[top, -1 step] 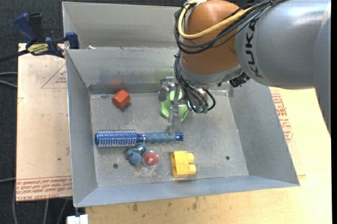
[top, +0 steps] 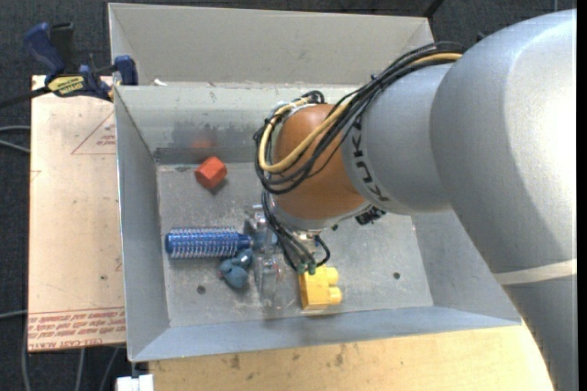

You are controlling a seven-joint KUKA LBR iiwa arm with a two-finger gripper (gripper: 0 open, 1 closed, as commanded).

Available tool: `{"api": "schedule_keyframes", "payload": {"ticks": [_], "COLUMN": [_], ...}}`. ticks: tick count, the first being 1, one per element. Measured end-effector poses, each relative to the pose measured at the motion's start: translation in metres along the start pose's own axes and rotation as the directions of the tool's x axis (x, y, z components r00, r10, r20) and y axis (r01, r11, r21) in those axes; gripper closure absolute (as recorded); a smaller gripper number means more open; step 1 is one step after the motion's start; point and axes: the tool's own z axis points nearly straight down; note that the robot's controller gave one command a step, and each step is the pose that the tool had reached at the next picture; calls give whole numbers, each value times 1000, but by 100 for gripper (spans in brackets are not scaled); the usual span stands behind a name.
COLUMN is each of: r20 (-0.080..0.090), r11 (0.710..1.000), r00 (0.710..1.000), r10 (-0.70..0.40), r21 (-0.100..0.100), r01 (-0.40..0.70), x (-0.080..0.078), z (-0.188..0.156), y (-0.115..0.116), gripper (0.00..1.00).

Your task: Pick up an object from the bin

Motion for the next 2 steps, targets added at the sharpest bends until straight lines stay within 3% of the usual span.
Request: {"api": "schedule_keyframes", "payload": {"ticks": [1,2], "r20": [9,14], "r11": [1000,1000], "r00": [1000,1000], "r10": [5,-13], "r21": [-1,1], "r01": [-5,13], "x": [-3,-36], "z": [-3,-171], "y": [-2,6], "gripper": [100,100]}}
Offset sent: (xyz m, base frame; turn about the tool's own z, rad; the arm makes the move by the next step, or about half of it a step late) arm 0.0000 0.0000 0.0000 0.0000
